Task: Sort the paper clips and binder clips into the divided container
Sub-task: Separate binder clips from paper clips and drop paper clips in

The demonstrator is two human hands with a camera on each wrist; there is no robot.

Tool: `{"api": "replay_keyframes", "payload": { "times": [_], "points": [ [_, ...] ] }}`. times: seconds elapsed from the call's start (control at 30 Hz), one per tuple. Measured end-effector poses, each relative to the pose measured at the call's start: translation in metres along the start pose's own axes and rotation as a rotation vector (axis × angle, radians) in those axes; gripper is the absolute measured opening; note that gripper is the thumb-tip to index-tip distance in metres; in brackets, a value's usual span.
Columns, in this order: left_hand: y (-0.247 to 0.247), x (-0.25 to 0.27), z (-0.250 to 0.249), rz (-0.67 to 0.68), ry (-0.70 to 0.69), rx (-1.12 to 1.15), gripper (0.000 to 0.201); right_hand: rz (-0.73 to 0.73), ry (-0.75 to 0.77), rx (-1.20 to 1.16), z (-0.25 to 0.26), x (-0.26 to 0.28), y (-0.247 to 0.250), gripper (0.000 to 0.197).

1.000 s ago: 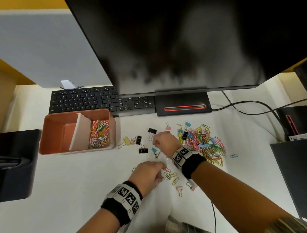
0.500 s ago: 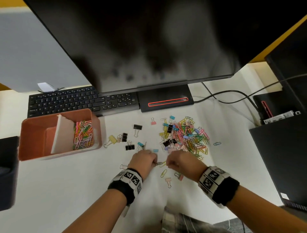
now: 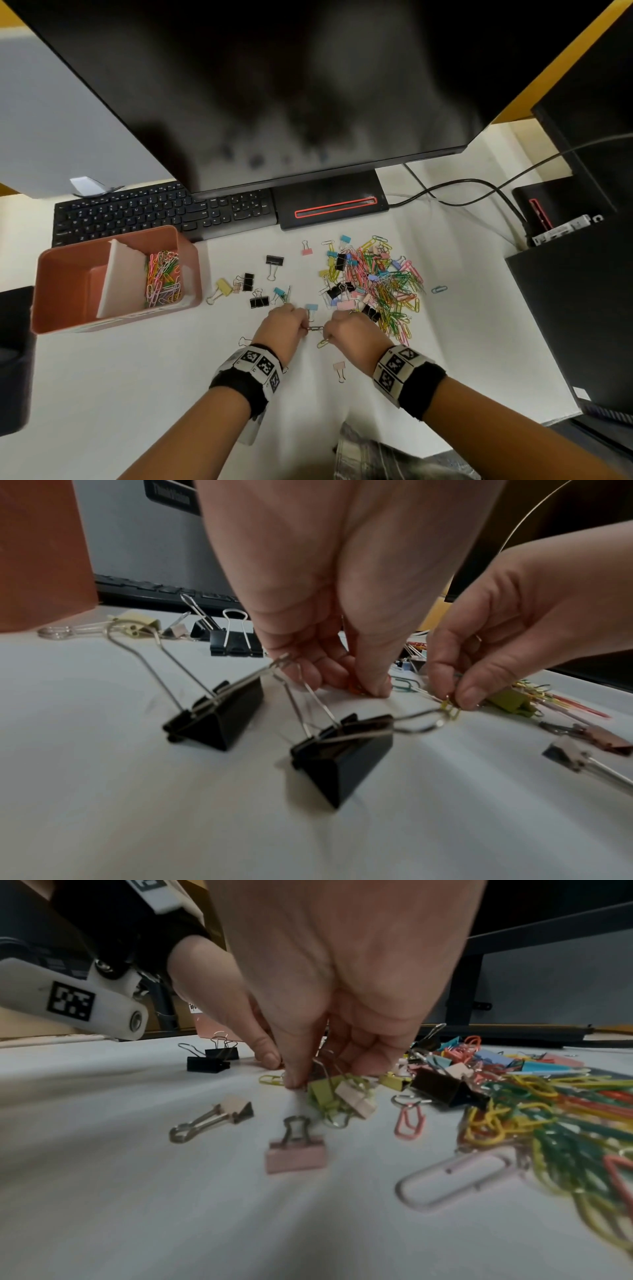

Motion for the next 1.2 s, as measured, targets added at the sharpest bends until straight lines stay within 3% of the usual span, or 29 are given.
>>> {"api": "replay_keyframes", "payload": {
  "times": [0.3,0.47,0.6,0.87,1.2],
  "points": [
    [0.003,0.003,0.004,-0.005,-0.035,0.036,0.007,0.032,0.132,-0.048,0.001,0.01,-0.003,0.025],
    [0.014,0.007,0.009,-0.029,-0.047,0.085,0.009,-0.068,0.016,-0.24,-0.021,0.02,0.007,0.036],
    [0.019,0.01,0.003,-0.04,-0.062,0.142,0.005,-0.015,-0.017,-0.183,-0.03,0.016,0.003,0.035],
    [0.001,0.001,-0.012,-0.045,-0.005,0.173,0.023,0.032,-0.001,-0.098,-0.033,0.008,0.005,0.029],
    [0.009,-0.034,-0.038,-0.06,-0.163,0.011,0.036,-0.044,0.0,-0.109,-0.031,0.005,-0.002,0.02]
  ]
}}
Point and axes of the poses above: each hand's wrist, its own x-axis away from the middle knuckle, its own y-axis out of the back of the hand, z = x × y, the point moved 7 cm from there along -x, towards the middle knuckle, and after that the axes turned 3 degrees about -z, right-handed, at the moved point
